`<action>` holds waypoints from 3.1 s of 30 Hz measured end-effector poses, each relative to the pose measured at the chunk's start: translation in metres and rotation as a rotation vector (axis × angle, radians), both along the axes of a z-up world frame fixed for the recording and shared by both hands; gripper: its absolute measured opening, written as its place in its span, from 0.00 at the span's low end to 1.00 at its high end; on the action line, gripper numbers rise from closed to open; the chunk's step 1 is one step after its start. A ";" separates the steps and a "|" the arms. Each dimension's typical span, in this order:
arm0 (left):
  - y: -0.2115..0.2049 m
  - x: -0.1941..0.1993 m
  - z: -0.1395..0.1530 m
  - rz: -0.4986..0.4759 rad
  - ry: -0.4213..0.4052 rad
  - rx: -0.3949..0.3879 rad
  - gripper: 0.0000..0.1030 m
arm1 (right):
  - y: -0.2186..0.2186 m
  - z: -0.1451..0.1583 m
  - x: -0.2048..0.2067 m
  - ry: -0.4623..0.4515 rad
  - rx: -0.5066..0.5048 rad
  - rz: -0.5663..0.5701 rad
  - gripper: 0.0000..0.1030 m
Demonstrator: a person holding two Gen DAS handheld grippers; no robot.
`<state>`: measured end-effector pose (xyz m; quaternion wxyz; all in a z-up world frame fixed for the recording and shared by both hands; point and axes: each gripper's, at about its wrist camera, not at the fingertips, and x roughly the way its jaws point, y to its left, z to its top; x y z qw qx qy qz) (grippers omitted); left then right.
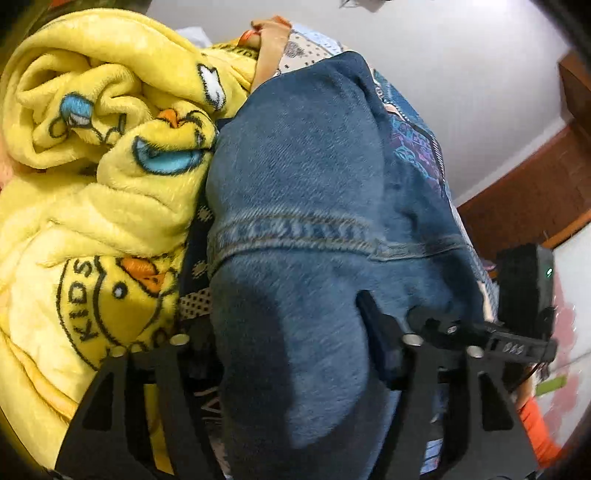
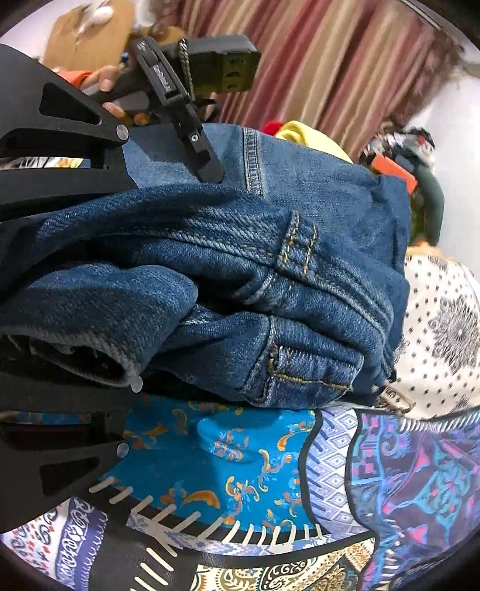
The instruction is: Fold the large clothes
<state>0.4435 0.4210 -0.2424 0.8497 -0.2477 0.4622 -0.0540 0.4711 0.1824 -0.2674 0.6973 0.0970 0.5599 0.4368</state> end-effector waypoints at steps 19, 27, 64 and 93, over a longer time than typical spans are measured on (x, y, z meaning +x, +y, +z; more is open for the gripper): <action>-0.054 -0.092 0.082 0.058 -0.003 0.306 0.72 | -0.070 0.077 -0.053 -0.299 -0.190 -0.019 0.54; -0.108 -0.171 0.195 0.091 -0.274 0.422 0.72 | -0.117 0.173 -0.105 -0.471 -0.022 -0.088 0.54; -0.246 -0.409 0.265 0.288 -0.792 0.569 0.99 | -0.204 0.258 -0.313 -0.956 0.263 -0.297 1.00; -0.260 -0.394 0.264 0.244 -0.762 0.590 0.99 | -0.218 0.264 -0.320 -0.964 0.241 -0.326 1.00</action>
